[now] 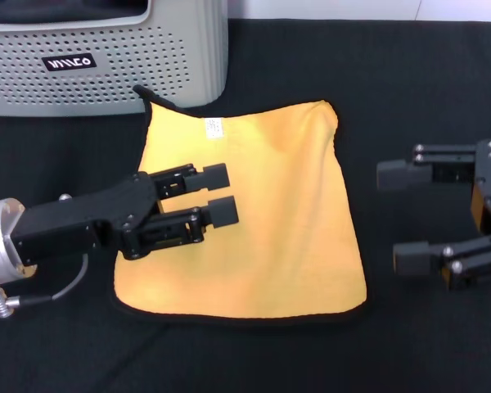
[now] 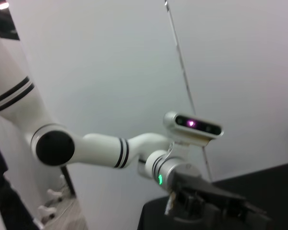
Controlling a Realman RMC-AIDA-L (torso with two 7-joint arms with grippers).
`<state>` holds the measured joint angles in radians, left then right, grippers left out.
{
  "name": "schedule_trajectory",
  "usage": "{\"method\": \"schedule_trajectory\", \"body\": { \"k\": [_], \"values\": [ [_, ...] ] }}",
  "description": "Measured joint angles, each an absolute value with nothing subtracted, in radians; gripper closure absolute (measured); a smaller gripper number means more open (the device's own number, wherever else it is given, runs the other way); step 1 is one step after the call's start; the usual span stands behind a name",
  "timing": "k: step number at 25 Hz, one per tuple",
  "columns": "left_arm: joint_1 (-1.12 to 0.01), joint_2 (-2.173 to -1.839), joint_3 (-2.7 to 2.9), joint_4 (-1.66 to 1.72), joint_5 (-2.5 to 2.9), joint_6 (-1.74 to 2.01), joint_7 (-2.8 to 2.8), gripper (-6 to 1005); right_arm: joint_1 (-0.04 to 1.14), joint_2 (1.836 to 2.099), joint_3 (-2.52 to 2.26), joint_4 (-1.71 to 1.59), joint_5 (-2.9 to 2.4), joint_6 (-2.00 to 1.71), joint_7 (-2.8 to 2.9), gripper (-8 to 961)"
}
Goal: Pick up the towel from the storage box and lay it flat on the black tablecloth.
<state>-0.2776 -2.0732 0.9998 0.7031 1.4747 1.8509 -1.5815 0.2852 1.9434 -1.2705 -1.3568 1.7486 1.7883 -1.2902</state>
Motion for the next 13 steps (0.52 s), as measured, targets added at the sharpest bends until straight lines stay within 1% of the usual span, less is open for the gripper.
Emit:
{"method": "schedule_trajectory", "body": {
  "k": [13],
  "values": [
    [-0.273, -2.082, 0.985, 0.701, 1.473, 1.852, -1.581, 270, 0.285, 1.962, -1.268, -1.345, 1.755, 1.788, -1.300, 81]
  ]
}}
